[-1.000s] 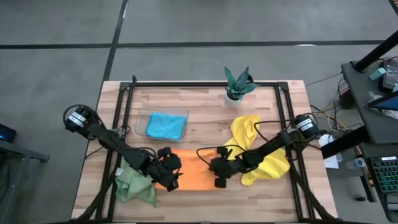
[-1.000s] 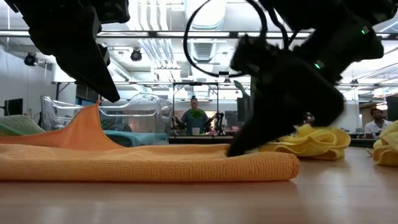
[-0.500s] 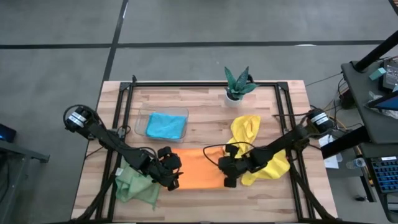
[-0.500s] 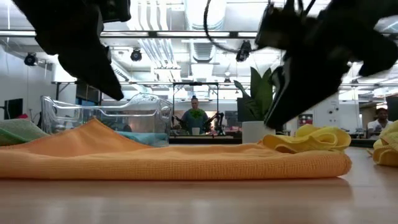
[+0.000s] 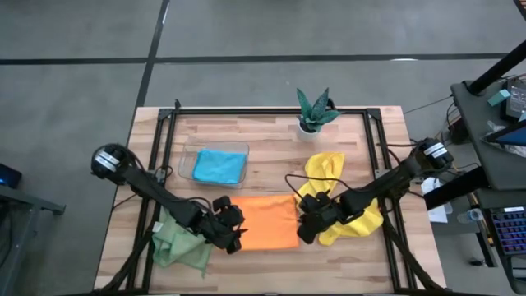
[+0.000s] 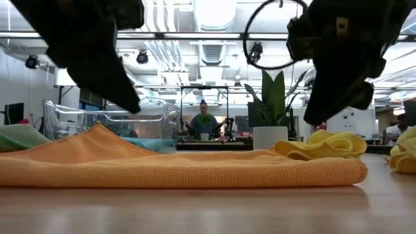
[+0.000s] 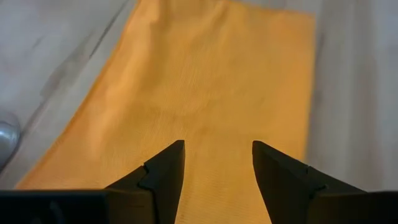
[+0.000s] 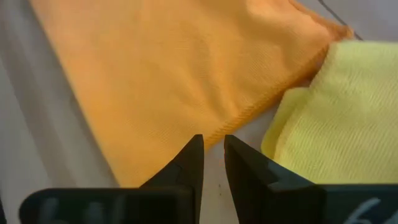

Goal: Fold microfiber towels
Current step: Fold the orange microfiber cloth

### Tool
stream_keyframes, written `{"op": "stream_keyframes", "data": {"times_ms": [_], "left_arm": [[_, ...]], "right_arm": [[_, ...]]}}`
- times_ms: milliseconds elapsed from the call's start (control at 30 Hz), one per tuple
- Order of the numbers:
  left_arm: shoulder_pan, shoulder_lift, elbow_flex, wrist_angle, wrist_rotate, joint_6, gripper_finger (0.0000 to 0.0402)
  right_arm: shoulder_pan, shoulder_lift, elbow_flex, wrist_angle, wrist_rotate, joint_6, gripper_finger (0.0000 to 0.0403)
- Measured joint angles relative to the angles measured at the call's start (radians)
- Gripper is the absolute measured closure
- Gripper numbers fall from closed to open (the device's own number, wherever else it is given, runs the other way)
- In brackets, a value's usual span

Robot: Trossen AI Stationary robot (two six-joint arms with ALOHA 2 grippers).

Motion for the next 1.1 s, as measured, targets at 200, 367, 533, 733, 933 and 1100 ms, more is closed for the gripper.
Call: {"op": "stream_keyframes", "data": {"times_ms": [200,367,533,733,933,1100], "left_arm": [[0.000,0.071,0.000,0.023,0.001,-0.006,0.0228],[0.000,0.113,0.000,0.025,0.011,-0.007,0.0228],[-0.001,0.151,-0.001,0.023,0.040,-0.007,0.0228],[-0.001,0.170,-0.001,0.026,0.053,-0.007,0.0228],[-0.001,0.171,-0.001,0.027,0.053,-0.007,0.0228],[-0.001,0.171,-0.001,0.026,0.053,-0.007,0.0228]], "right_arm": [[0.000,0.005,-0.016,0.053,0.002,0.099,0.0281],[0.006,0.070,-0.018,0.088,-0.002,0.267,0.0218],[0.006,0.141,-0.018,0.143,-0.004,0.317,0.0181],[0.006,0.193,-0.015,0.270,0.004,0.330,0.0151],[-0.008,0.234,-0.015,0.394,0.030,0.295,0.0144],[-0.022,0.241,-0.017,0.407,0.074,0.244,0.0169]]}}
